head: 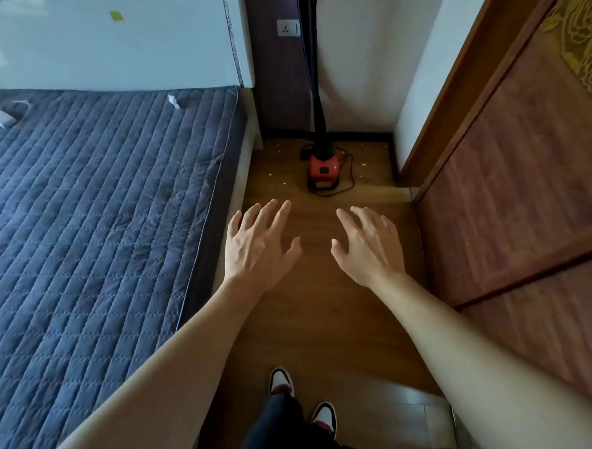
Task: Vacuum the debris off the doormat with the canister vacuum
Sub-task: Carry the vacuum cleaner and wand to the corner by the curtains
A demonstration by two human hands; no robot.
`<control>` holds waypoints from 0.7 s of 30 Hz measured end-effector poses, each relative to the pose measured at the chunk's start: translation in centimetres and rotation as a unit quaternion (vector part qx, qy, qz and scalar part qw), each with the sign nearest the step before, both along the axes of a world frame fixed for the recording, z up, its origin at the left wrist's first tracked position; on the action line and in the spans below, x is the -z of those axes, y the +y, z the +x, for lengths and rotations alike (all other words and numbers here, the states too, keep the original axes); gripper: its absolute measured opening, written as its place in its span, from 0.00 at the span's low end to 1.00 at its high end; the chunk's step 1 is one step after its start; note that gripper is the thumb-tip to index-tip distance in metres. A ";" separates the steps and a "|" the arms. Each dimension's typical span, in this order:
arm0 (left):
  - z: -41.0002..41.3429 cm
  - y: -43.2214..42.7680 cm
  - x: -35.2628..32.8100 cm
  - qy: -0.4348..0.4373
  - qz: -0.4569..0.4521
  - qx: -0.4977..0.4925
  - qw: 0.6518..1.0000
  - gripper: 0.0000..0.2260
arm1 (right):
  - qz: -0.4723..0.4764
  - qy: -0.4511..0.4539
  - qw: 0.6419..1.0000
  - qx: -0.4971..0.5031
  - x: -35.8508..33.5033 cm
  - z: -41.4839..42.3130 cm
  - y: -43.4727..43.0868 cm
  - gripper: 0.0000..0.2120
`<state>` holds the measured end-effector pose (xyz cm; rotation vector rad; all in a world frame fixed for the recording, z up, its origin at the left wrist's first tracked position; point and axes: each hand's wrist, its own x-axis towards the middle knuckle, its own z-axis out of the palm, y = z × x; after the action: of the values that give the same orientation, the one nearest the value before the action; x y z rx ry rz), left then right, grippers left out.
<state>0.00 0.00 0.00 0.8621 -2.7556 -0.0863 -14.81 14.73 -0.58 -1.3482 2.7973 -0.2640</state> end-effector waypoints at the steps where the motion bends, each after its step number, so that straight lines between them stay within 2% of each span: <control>1: -0.4 -0.3 -0.2 -0.004 0.008 0.006 1.000 0.30 | 0.001 -0.003 1.000 -0.003 0.0 -0.5 -0.3 0.28; 11: -8.3 -6.8 0.6 -0.010 0.015 0.016 1.000 0.30 | 0.005 0.005 1.000 0.017 0.4 -7.5 -6.0 0.28; 21: -20.0 -19.6 0.6 -0.026 0.035 0.044 0.998 0.31 | -0.001 0.007 0.999 0.042 -0.8 -18.0 -17.6 0.27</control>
<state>-20.03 -19.57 -0.61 0.7703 -2.8539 -0.1818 -32.83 -2.83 0.18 -1.2377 2.8699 -0.2613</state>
